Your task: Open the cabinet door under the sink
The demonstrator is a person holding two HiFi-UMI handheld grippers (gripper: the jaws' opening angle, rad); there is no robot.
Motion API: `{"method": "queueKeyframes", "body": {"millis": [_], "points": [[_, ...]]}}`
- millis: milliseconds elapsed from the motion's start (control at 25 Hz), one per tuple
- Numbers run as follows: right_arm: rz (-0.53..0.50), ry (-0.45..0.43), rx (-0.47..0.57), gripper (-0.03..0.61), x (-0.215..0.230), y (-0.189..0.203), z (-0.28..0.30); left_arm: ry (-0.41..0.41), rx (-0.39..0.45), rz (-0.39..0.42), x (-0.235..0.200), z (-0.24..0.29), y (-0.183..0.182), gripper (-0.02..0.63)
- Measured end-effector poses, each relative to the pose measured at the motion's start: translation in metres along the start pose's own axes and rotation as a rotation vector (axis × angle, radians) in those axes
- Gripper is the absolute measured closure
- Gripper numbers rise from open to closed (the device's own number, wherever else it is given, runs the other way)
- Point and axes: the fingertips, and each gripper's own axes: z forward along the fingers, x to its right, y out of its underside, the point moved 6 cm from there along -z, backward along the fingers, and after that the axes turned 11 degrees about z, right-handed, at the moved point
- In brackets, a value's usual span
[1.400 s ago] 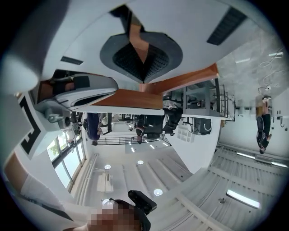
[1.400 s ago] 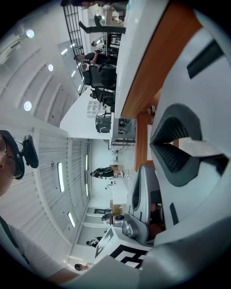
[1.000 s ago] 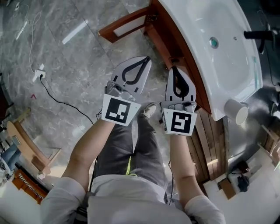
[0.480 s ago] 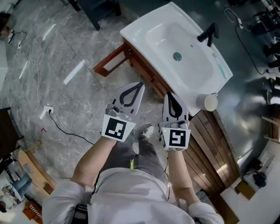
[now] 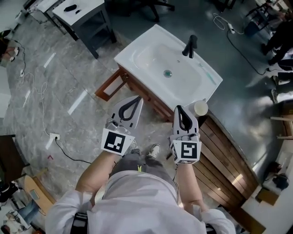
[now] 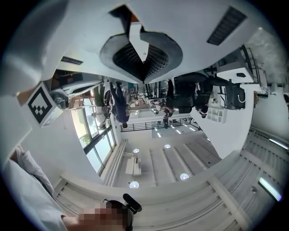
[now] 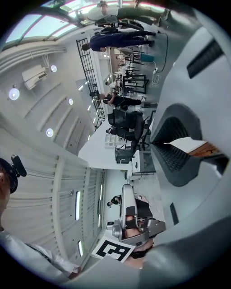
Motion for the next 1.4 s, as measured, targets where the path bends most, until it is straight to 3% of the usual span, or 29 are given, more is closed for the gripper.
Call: {"method": "queueKeyframes", "body": {"millis": [360,760,1160,1400], "points": [[0.014,-0.035,0.075,0.546,0.019,-0.058,-0.045,-0.020,0.058,0.018,0.008,-0.011,-0.062,0.598],[-0.063,-0.056,0.102,0.546,0.031,-0.089,-0.089,-0.051,0.125,0.050,0.010,-0.037,-0.119,0.597],[-0.018,0.030,0.190,0.546,0.066,-0.119,-0.123,-0.154,0.086,0.023,0.011,-0.081,-0.117,0.597],[-0.038,0.028,0.192,0.546,0.062,-0.118,-0.118,-0.156,0.075,0.022,0.007,-0.074,-0.111,0.598]]}}
